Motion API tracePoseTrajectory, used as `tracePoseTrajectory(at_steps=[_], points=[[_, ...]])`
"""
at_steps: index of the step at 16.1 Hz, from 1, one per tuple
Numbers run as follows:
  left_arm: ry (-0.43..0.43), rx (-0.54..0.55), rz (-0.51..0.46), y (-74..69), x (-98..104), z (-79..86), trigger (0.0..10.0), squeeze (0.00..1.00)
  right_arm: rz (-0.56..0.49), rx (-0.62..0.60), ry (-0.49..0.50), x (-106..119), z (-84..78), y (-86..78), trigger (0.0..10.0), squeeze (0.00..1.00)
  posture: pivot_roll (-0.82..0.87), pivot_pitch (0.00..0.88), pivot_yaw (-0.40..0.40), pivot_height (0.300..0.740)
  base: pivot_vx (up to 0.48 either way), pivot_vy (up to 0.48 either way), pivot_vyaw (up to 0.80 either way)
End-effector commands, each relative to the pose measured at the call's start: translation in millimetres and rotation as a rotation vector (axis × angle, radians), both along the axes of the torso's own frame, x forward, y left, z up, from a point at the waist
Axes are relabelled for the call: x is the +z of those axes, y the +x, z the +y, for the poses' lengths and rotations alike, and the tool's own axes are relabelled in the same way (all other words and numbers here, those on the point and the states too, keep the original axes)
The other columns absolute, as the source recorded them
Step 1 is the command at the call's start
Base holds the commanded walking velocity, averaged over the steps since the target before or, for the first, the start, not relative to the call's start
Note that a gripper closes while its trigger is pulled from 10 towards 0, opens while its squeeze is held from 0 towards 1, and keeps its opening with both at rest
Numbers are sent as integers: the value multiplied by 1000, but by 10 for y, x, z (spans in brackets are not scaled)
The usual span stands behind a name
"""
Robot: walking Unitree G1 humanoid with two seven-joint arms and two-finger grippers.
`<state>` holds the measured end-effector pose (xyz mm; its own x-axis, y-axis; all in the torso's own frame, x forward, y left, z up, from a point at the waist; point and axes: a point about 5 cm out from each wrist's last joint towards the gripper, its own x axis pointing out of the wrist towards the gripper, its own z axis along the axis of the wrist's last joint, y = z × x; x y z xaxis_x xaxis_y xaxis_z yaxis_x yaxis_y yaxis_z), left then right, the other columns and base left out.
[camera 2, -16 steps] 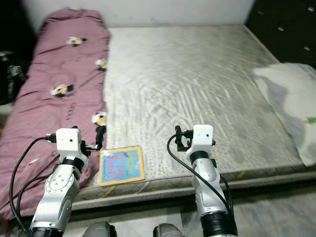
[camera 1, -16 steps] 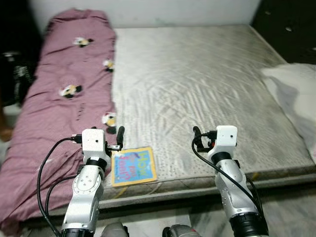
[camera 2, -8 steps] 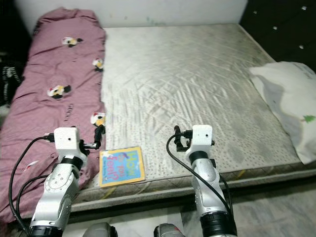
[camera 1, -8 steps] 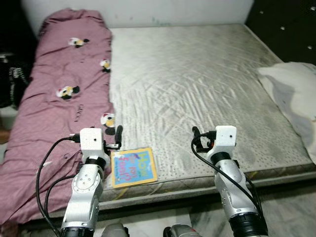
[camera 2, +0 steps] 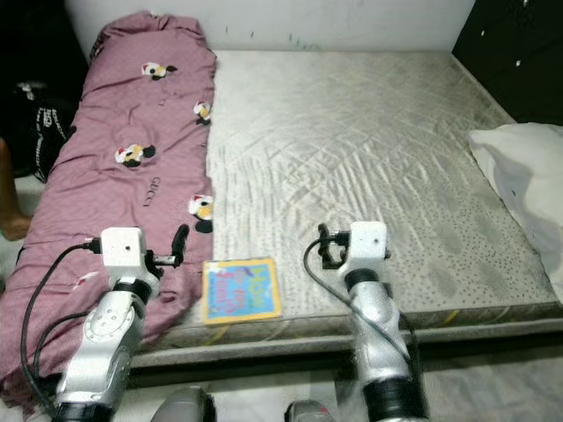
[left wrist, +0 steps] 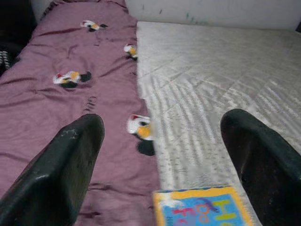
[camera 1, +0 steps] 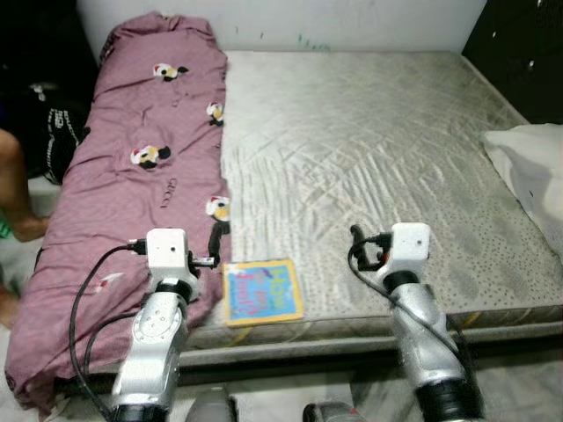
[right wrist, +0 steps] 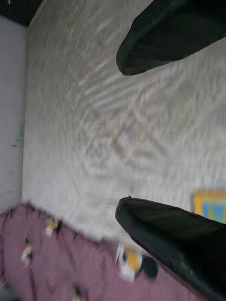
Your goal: Clean up the room
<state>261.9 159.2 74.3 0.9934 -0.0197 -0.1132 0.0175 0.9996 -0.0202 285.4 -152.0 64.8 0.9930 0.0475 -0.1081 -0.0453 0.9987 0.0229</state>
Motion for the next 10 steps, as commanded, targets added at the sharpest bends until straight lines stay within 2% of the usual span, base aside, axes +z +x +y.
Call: tracePoseTrajectory(at_steps=[1,10], points=[[16,-3,-10,14,25,2,10000,0,-2,-1,-3,20,-22,2,10000,0,-15,76,-12,740,0,0,0],[11,10,-14,25,26,1,10000,0,4,4,-10,15,-25,11,10000,0,-16,71,-17,740,0,0,0]])
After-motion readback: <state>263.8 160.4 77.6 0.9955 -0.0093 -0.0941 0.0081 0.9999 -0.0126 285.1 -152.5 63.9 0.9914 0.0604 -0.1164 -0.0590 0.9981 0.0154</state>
